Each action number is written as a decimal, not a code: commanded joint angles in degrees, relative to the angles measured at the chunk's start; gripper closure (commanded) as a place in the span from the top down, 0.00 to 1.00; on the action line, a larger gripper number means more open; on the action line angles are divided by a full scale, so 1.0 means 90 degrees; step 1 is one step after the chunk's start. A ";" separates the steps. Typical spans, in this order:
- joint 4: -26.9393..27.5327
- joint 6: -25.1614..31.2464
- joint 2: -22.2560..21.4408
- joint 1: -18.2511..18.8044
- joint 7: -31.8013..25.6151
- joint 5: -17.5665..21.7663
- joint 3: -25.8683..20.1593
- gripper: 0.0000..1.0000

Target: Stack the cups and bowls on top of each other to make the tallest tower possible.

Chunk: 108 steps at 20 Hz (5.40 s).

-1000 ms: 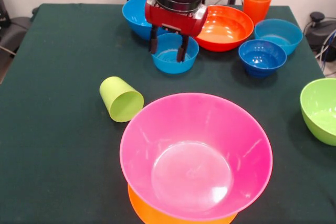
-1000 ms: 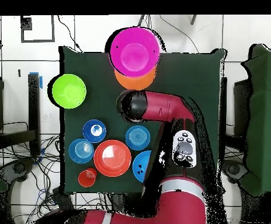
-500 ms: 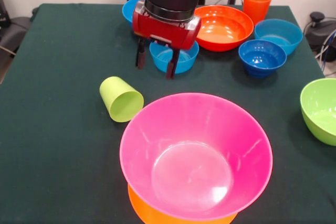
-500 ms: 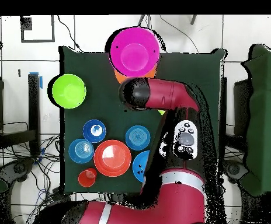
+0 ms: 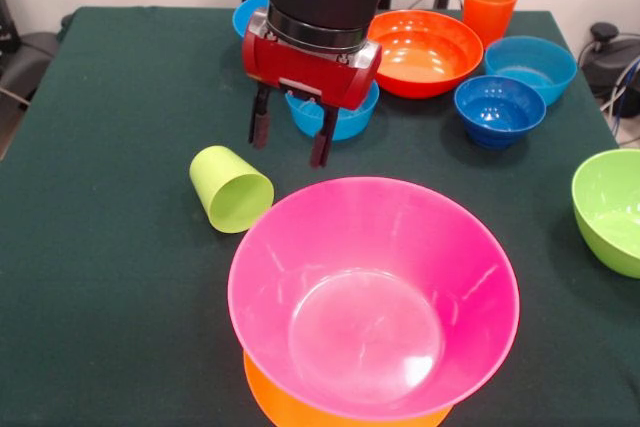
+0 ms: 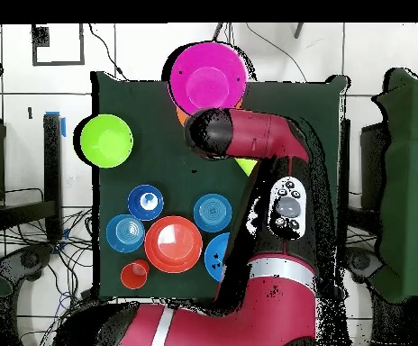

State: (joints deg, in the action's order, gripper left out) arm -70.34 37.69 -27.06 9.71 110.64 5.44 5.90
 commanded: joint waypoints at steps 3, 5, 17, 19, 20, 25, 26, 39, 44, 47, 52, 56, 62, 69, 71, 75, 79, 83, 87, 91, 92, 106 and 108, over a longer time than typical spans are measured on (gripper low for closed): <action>0.0183 0.0594 0.0177 0.0027 -0.0292 0.0180 -0.0592 1.00; 0.0314 0.0558 0.0278 0.0025 -0.0259 0.0214 -0.0548 1.00; 0.2308 0.0589 0.1400 -0.0298 0.0600 0.0363 0.0444 1.00; 0.2527 0.0439 0.1654 -0.0188 0.0463 0.0290 0.0351 1.00; 0.2612 0.0376 0.1770 -0.0141 0.0393 0.0257 0.0322 1.00; 0.2513 0.0119 0.1891 -0.0172 0.0498 0.0185 0.0407 1.00; 0.2504 0.0116 0.1905 -0.0175 0.0498 0.0159 0.0394 1.00; 0.3150 0.0591 0.2208 -0.0212 0.0374 0.0020 0.0584 1.00; 0.3476 0.0673 0.2403 -0.0171 0.0400 0.0034 0.0710 1.00; 0.3976 0.0923 0.2694 -0.0080 0.0338 -0.0016 0.0743 1.00; 0.4235 0.0732 0.2958 0.0142 -0.0001 -0.0067 0.0534 1.00; 0.4427 0.0935 0.3066 0.0200 -0.0194 -0.0183 0.0454 1.00; 0.4684 0.1092 0.3234 0.0300 -0.0587 -0.0309 0.0359 1.00; 0.5190 0.1352 0.3495 0.0476 -0.1158 -0.0463 0.0137 1.00; 0.5322 0.1450 0.3560 0.0513 -0.1246 -0.0512 0.0113 1.00; 0.5611 0.1669 0.3686 0.0608 -0.1589 -0.0597 -0.0008 1.00; 0.5990 0.1943 0.3872 0.0744 -0.2418 -0.0709 -0.0302 1.00; 0.6507 0.2399 0.4114 0.0808 -0.4015 -0.0779 -0.0668 1.00; 0.6647 0.2757 0.4148 0.0807 -0.4624 -0.0888 -0.0739 1.00; 0.6649 0.2771 0.4137 0.0762 -0.4536 -0.0976 -0.0601 1.00; 0.6648 0.2744 0.4155 0.0759 -0.4530 -0.1004 -0.0582 1.00; 0.6666 0.2791 0.4285 0.0798 -0.4813 -0.1404 -0.0411 1.00; 0.6693 0.2794 0.4324 0.0817 -0.4866 -0.1452 -0.0400 1.00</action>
State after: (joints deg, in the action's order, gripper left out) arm -9.54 56.66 10.98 17.11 83.98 -6.94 7.19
